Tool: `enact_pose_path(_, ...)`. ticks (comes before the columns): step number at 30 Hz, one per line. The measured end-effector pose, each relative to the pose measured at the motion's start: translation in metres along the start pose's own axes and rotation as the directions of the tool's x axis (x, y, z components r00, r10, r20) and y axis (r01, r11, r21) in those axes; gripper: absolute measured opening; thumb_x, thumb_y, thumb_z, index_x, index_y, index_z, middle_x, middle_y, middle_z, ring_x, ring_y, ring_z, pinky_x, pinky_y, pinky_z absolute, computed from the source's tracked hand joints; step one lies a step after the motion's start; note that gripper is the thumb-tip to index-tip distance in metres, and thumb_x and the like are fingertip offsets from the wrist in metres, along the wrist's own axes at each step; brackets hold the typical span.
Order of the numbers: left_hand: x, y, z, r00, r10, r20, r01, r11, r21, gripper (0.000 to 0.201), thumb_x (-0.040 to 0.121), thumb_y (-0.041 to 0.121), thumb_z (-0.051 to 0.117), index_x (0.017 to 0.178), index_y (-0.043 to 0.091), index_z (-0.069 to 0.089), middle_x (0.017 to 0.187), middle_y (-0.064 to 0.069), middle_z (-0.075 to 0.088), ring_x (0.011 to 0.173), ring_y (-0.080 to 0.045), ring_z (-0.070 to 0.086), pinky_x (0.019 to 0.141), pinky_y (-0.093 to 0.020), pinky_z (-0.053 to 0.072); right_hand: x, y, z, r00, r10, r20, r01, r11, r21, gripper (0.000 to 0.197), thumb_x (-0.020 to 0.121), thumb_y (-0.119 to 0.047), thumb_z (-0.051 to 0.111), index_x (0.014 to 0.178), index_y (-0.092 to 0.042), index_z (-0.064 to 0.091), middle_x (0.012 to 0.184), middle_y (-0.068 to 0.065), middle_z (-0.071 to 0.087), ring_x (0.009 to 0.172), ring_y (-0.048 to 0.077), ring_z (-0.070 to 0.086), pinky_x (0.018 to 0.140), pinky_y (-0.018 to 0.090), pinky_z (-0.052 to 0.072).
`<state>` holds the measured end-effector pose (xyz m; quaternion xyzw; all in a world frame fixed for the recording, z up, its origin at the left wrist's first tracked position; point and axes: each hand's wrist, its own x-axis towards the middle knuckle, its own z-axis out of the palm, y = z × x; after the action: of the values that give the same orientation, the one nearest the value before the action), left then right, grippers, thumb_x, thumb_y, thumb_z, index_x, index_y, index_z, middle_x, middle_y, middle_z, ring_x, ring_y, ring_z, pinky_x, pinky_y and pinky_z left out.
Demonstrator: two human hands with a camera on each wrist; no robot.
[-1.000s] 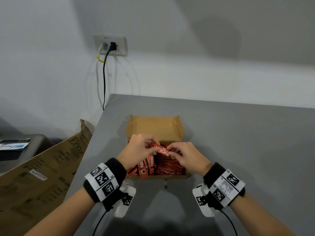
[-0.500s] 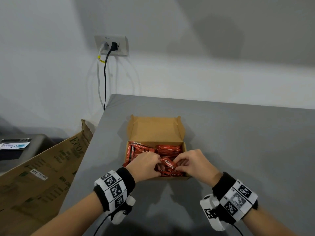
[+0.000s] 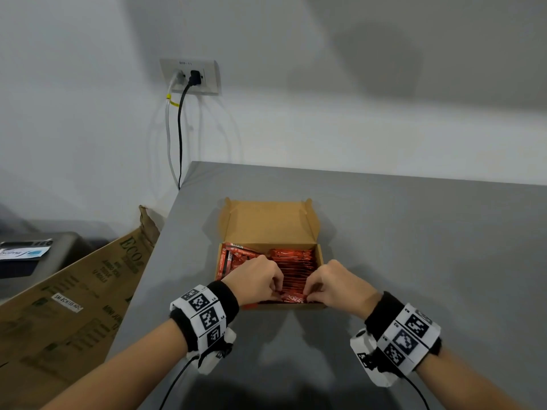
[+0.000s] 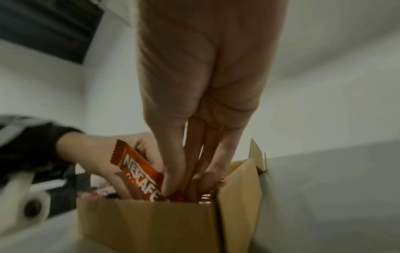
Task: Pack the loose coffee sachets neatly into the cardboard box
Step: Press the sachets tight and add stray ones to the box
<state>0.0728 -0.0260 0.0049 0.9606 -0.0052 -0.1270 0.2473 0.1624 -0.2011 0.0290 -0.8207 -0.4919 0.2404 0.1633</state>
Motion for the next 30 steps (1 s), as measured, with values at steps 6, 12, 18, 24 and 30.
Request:
enact_pose_path(6,0.001,-0.003,0.000,1.000,-0.001,0.009,0.001,0.999,-0.044,0.007,0.081,0.011,0.065,0.079,0.009,0.071,0.078,-0.003,0.071,0.063,-0.006,0.061,0.062,-0.018,0.050,0.015,-0.012,0.004,0.988,0.011,0.157,0.047,0.932,-0.358,0.017,0.081,-0.003,0.055,0.089,-0.009,0.069,0.094,0.010,0.067,0.089,0.029,0.061,0.072,0.032,0.047)
enact_pose_path(12,-0.001,0.005,-0.007,0.999,0.043,-0.029,-0.046,0.996,-0.079,0.013,0.081,0.025,0.069,0.083,0.013,0.073,0.081,0.001,0.071,0.070,-0.007,0.063,0.066,-0.018,0.050,0.024,-0.022,0.007,0.981,0.039,0.190,0.052,0.889,-0.455,0.017,0.084,0.000,0.052,0.091,-0.005,0.066,0.099,0.015,0.065,0.093,0.033,0.060,0.075,0.035,0.045)
enact_pose_path(18,-0.001,0.010,0.003,0.998,0.050,0.030,-0.049,0.998,-0.027,0.012,0.081,0.008,0.062,0.083,0.008,0.074,0.084,-0.002,0.072,0.074,-0.012,0.064,0.072,-0.020,0.049,0.022,-0.013,-0.003,0.981,0.061,0.186,-0.005,0.957,-0.291,0.014,0.079,-0.004,0.064,0.089,-0.006,0.073,0.093,0.009,0.071,0.086,0.024,0.064,0.067,0.021,0.041)
enact_pose_path(24,0.004,0.017,0.001,0.998,0.044,0.041,-0.046,0.997,0.055,0.014,0.080,0.006,0.059,0.080,0.006,0.072,0.083,-0.005,0.071,0.075,-0.018,0.063,0.062,-0.019,0.041,0.017,-0.021,0.004,0.984,0.075,0.161,0.001,0.905,-0.426,0.015,0.084,-0.005,0.054,0.090,-0.009,0.067,0.099,0.010,0.066,0.092,0.029,0.060,0.068,0.029,0.038)
enact_pose_path(30,0.001,0.006,-0.011,0.993,0.030,0.116,-0.029,1.000,-0.008,0.008,0.077,0.012,0.070,0.082,0.007,0.074,0.082,-0.004,0.072,0.075,-0.012,0.066,0.074,-0.026,0.054,0.017,-0.016,0.001,0.984,0.100,0.148,-0.033,0.916,-0.399,0.016,0.082,-0.004,0.054,0.087,-0.011,0.068,0.095,0.008,0.067,0.089,0.029,0.061,0.067,0.029,0.041)
